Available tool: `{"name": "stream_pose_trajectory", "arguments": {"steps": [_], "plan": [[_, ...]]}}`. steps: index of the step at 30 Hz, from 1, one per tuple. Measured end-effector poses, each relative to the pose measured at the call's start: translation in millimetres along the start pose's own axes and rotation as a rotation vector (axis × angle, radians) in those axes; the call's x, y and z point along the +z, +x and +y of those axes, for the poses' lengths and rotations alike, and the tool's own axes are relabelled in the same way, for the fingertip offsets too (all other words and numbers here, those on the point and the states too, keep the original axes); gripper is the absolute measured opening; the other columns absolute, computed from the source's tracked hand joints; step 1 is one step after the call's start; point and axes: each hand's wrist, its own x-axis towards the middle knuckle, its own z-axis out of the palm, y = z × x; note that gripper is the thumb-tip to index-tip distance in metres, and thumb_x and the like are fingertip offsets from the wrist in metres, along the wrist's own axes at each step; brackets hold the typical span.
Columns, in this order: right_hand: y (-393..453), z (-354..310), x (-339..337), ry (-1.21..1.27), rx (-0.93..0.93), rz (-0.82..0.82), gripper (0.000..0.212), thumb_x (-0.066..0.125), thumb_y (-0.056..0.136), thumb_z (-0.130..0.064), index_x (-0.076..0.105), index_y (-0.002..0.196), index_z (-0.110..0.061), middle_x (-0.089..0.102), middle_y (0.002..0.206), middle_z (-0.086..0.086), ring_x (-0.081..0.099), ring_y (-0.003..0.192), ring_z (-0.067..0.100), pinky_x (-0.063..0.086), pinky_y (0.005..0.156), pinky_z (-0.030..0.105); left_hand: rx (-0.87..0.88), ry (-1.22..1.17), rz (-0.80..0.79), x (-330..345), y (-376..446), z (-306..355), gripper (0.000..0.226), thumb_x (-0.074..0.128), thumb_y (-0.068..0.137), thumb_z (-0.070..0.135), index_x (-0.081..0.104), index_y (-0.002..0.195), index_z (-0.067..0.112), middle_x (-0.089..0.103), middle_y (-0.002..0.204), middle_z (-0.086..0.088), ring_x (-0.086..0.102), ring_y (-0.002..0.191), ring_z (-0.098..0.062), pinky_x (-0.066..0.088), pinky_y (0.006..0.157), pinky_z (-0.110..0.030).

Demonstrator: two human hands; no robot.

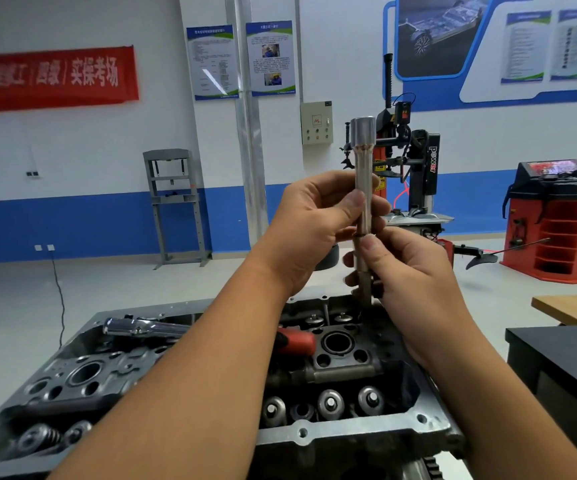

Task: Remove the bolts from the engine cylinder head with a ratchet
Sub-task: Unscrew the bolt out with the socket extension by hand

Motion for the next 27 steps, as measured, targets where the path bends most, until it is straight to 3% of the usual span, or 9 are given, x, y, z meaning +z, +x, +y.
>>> {"name": "stream_pose_trajectory", "arguments": {"steps": [5, 8, 11, 14, 16, 19, 22, 24, 27], "plan": [[-0.9, 3.7, -3.9, -0.02, -0.022, 0.056, 0.01, 0.082, 0.089, -0.024, 0.072, 0.088, -0.022, 0.075, 0.077, 0.001, 0.075, 0.074, 0.031, 0.063, 0.066, 0.042, 0.018, 0.011, 0.082, 0.9, -1.4, 2.2, 0.031, 0.083, 0.075, 0.02, 0.069, 0.101, 0.01, 0.074, 0.091, -0.009, 0.064, 0.085, -0.031, 0.052, 0.082, -0.049], [-0.6, 3.4, -2.5, -0.074, -0.03, -0.007, 0.01, 0.067, 0.101, -0.022, 0.072, 0.092, -0.023, 0.076, 0.081, -0.003, 0.075, 0.073, 0.022, 0.061, 0.066, 0.04, -0.018, -0.029, 0.007, 0.3, -0.5, 1.1, 0.013, 0.069, 0.097, 0.014, 0.071, 0.108, 0.009, 0.076, 0.096, -0.009, 0.068, 0.087, -0.027, 0.055, 0.085, -0.042], [0.1, 1.7, -0.6, -0.053, -0.037, -0.029, 0.015, 0.061, 0.099, -0.031, 0.075, 0.093, -0.031, 0.076, 0.083, -0.001, 0.073, 0.073, 0.02, 0.057, 0.063, 0.029, -0.009, -0.038, -0.014, -0.8, -0.2, 0.1, 0.016, 0.055, 0.105, 0.007, 0.069, 0.112, 0.006, 0.077, 0.092, -0.008, 0.072, 0.085, -0.023, 0.06, 0.079, -0.034], [-0.5, 1.9, -1.8, -0.017, -0.035, -0.005, 0.003, 0.072, 0.09, -0.035, 0.075, 0.091, -0.034, 0.076, 0.081, -0.001, 0.075, 0.074, 0.024, 0.061, 0.065, 0.035, 0.034, -0.022, 0.038, 0.6, -0.6, 1.5, 0.014, 0.072, 0.091, 0.01, 0.07, 0.104, 0.006, 0.076, 0.087, -0.009, 0.072, 0.079, -0.024, 0.059, 0.077, -0.036], [-1.1, 3.6, -3.3, -0.03, -0.043, 0.035, 0.009, 0.081, 0.086, -0.031, 0.072, 0.086, -0.027, 0.075, 0.078, 0.0, 0.075, 0.073, 0.029, 0.063, 0.066, 0.042, 0.056, 0.006, 0.091, 0.3, -0.9, 1.6, 0.026, 0.082, 0.074, 0.021, 0.072, 0.096, 0.01, 0.075, 0.084, -0.009, 0.068, 0.079, -0.028, 0.054, 0.077, -0.042], [-0.4, 4.1, -1.9, -0.085, -0.048, -0.002, 0.008, 0.069, 0.096, -0.032, 0.072, 0.089, -0.028, 0.076, 0.08, -0.002, 0.075, 0.071, 0.023, 0.062, 0.068, 0.047, 0.01, -0.011, 0.068, -1.2, 0.5, 1.0, 0.016, 0.072, 0.09, 0.025, 0.074, 0.099, 0.012, 0.078, 0.088, -0.006, 0.07, 0.081, -0.024, 0.056, 0.077, -0.037], [0.9, 2.0, 0.1, -0.034, -0.018, -0.013, 0.018, 0.058, 0.091, -0.04, 0.074, 0.092, -0.035, 0.076, 0.083, 0.001, 0.074, 0.07, 0.021, 0.057, 0.062, 0.036, -0.019, -0.05, -0.005, -1.8, 1.1, -0.3, 0.02, 0.053, 0.107, 0.013, 0.071, 0.114, 0.006, 0.079, 0.097, -0.009, 0.073, 0.091, -0.026, 0.061, 0.082, -0.036], [1.1, 1.2, 0.3, 0.008, -0.006, -0.006, 0.014, 0.063, 0.086, -0.042, 0.076, 0.089, -0.04, 0.077, 0.082, 0.002, 0.074, 0.071, 0.022, 0.057, 0.063, 0.033, 0.004, -0.025, -0.006, -3.1, 0.5, -0.6, 0.019, 0.054, 0.106, 0.008, 0.071, 0.114, 0.006, 0.078, 0.096, -0.009, 0.072, 0.092, -0.028, 0.061, 0.087, -0.042], [-0.2, 2.9, -1.7, -0.044, -0.046, 0.04, 0.015, 0.081, 0.077, -0.04, 0.075, 0.088, -0.032, 0.076, 0.08, 0.003, 0.074, 0.077, 0.033, 0.061, 0.068, 0.045, 0.035, 0.01, 0.023, -3.0, -1.5, 0.6, 0.009, 0.072, 0.094, 0.015, 0.075, 0.102, 0.016, 0.079, 0.092, -0.005, 0.07, 0.09, -0.027, 0.057, 0.089, -0.053]]}}
